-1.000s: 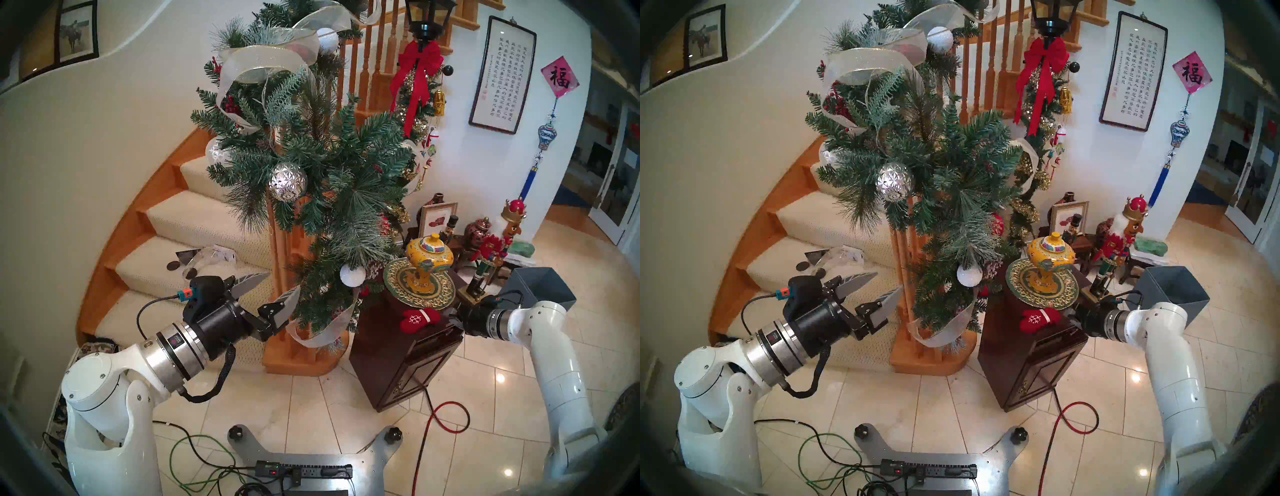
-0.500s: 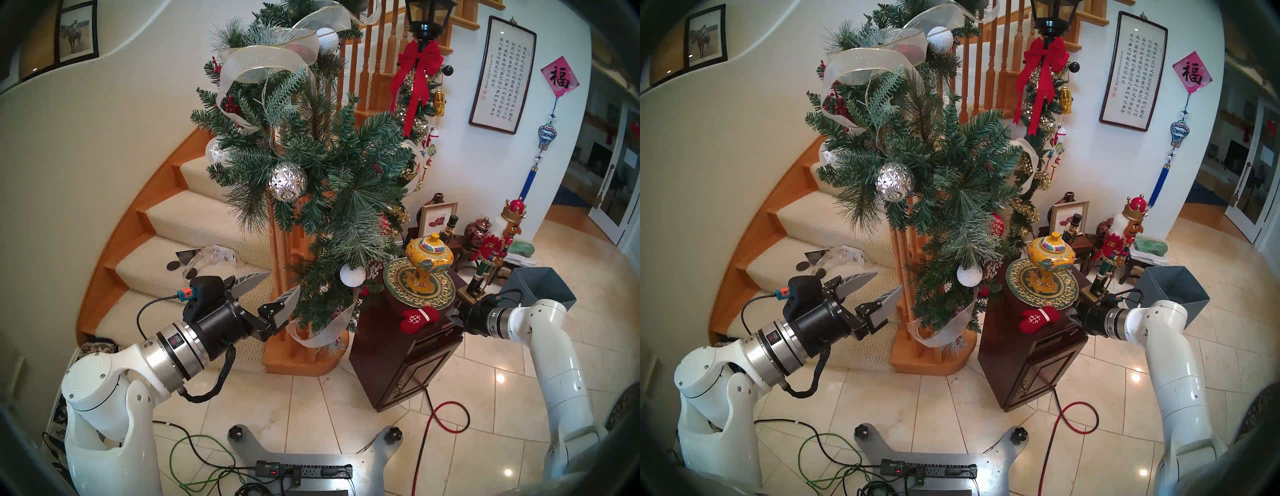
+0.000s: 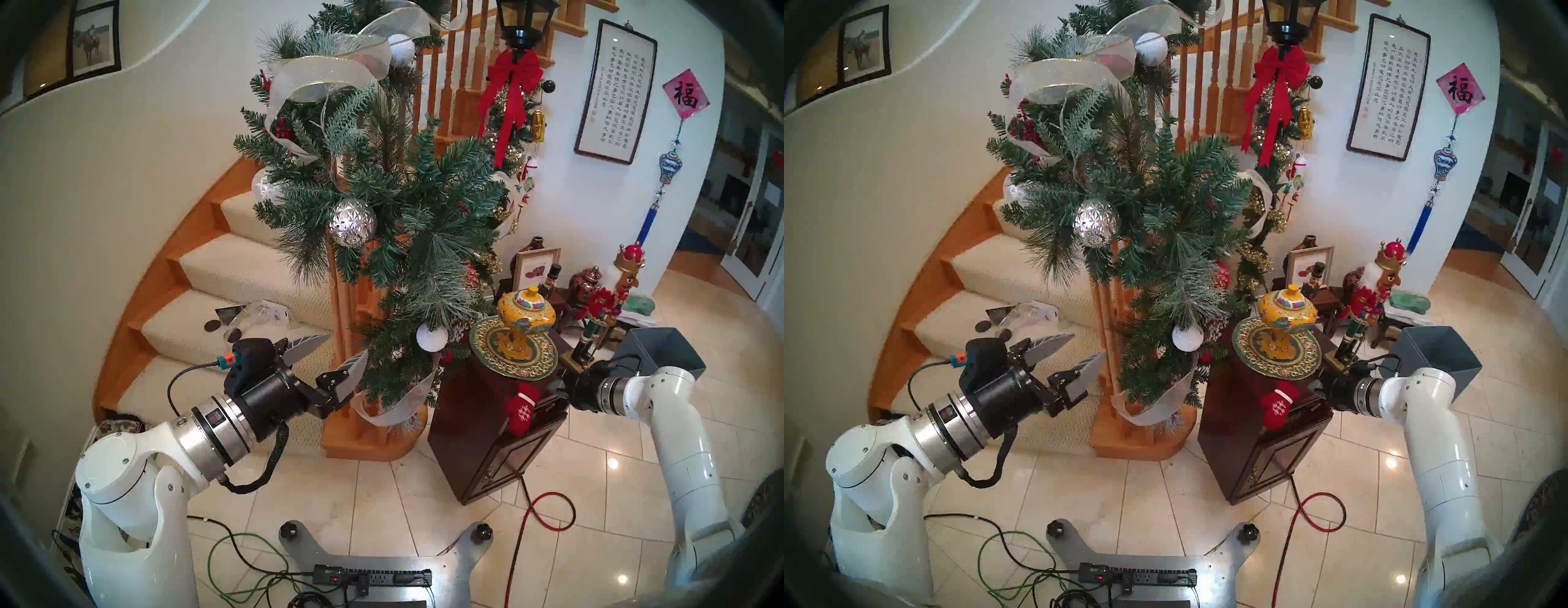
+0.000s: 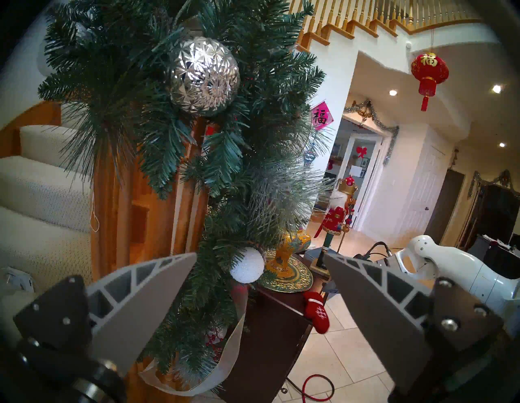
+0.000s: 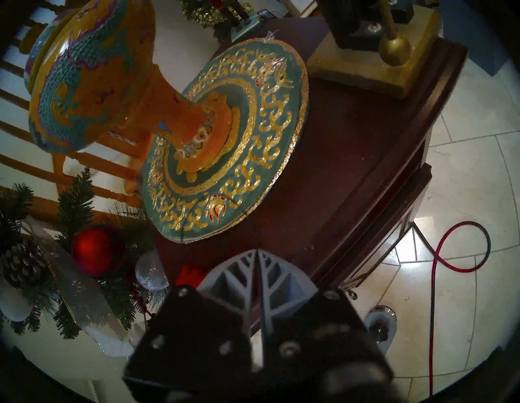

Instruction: Hang the ornament onto the Christmas-tree-style decoration

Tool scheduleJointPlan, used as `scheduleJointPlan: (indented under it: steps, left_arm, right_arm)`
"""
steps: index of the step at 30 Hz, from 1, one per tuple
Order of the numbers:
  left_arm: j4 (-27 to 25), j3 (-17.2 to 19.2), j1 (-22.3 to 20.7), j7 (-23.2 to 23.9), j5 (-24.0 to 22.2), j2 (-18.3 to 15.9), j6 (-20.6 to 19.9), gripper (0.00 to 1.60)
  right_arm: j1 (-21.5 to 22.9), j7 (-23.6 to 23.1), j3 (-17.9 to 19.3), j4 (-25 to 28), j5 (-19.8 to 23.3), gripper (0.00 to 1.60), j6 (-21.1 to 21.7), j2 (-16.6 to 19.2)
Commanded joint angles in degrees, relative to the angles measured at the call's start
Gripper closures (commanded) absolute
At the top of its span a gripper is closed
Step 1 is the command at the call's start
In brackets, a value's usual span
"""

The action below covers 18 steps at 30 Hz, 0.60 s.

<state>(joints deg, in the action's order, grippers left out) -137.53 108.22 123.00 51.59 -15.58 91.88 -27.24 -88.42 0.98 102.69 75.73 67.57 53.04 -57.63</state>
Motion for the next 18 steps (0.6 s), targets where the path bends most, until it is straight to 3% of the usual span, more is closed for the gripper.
scheduleJointPlan:
  steps: [1, 18]
  left_arm:
    - [-0.30, 0.03, -0.04, -0.02, 0.04, -0.03, 0.04, 0.00]
    - [-0.30, 0.03, -0.04, -0.01, 0.04, -0.03, 0.04, 0.00]
  right_arm:
    - [-0.66, -0.75, 0.76, 0.98, -0.06, 1.60, -0.43, 0.84]
    - [-5.56, -2.08, 3.65, 7.76, 0.66, 1.60, -0.50, 1.76]
